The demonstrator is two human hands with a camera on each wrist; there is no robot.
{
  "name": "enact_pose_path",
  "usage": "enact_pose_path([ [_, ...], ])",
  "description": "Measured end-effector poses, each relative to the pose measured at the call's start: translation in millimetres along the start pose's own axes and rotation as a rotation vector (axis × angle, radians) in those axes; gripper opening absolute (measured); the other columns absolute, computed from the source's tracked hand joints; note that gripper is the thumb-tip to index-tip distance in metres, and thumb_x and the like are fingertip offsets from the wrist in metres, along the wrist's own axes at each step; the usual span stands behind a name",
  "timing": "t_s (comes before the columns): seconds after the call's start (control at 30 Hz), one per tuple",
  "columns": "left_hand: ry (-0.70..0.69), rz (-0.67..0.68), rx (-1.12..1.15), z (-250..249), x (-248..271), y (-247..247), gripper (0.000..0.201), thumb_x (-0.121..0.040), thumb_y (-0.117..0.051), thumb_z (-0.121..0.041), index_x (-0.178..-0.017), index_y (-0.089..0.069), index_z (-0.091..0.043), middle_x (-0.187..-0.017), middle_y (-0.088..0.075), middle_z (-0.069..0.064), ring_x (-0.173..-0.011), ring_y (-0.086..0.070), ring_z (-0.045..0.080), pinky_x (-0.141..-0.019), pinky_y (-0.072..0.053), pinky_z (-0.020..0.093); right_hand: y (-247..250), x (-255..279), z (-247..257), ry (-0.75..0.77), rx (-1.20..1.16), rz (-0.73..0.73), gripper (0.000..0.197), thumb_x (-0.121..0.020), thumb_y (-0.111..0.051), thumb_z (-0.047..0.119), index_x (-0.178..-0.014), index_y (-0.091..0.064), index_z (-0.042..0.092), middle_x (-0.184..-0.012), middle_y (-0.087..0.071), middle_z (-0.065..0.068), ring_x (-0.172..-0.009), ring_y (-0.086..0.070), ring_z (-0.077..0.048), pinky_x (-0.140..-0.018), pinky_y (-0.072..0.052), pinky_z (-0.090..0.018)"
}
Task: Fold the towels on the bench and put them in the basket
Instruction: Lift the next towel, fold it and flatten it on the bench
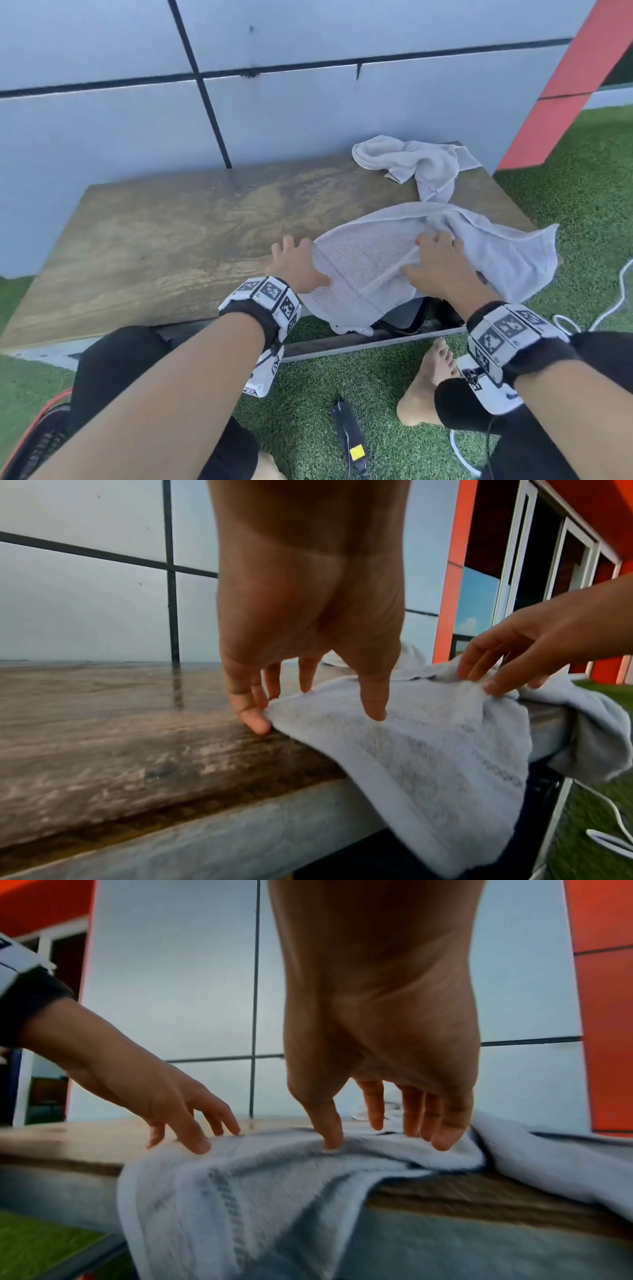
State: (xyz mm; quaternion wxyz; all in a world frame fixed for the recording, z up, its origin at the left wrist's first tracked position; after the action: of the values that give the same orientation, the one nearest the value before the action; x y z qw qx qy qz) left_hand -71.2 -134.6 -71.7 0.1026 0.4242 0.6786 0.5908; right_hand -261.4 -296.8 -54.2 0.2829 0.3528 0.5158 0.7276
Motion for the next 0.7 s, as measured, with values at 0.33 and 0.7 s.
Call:
enact_pose_path([
  [0.33, 0.011, -0.011, 0.227, 4, -22, -6, 0.048, -0.076, -0.081, -0.04, -0.069, -0.043, -0.012, -0.068, -0.049, 0.006, -0.062, -0.046, 0.024, -0.056, -0.035, 0.03, -9, -7, -23, -0.016, 0.031, -0.11, 0.02, -0.095, -0.045, 0.017, -0.113, -0.052, 0.021, -0.131, -0.037, -0.018, -0.115, -0.039, -0.041, -0.097, -0.037, -0.046],
  [0.7, -0.036, -0.251, 0.915, 5, 15, 83, 0.029, -0.09, -0.065, -0.027, -0.073, -0.057, -0.004, -0.068, -0.049, 0.007, -0.059, -0.046, 0.015, -0.057, -0.034, 0.023, 51, -24, 94, 0.217, -0.74, -0.091, 0.01, -0.095, -0.036, 0.004, -0.103, -0.039, 0.009, -0.097, -0.051, -0.007, -0.087, -0.046, -0.019, -0.065, -0.034, -0.029],
])
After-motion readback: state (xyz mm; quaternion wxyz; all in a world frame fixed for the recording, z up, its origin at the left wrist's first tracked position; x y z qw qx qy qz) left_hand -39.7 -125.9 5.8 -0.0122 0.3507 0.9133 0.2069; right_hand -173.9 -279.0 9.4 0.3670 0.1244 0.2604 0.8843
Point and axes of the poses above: each hand's wrist, its own x-axis away from the middle knuckle, its own y-axis out of the back of the hand, z = x × y, the point moved 8 cm from there along -x, towards the middle knuckle
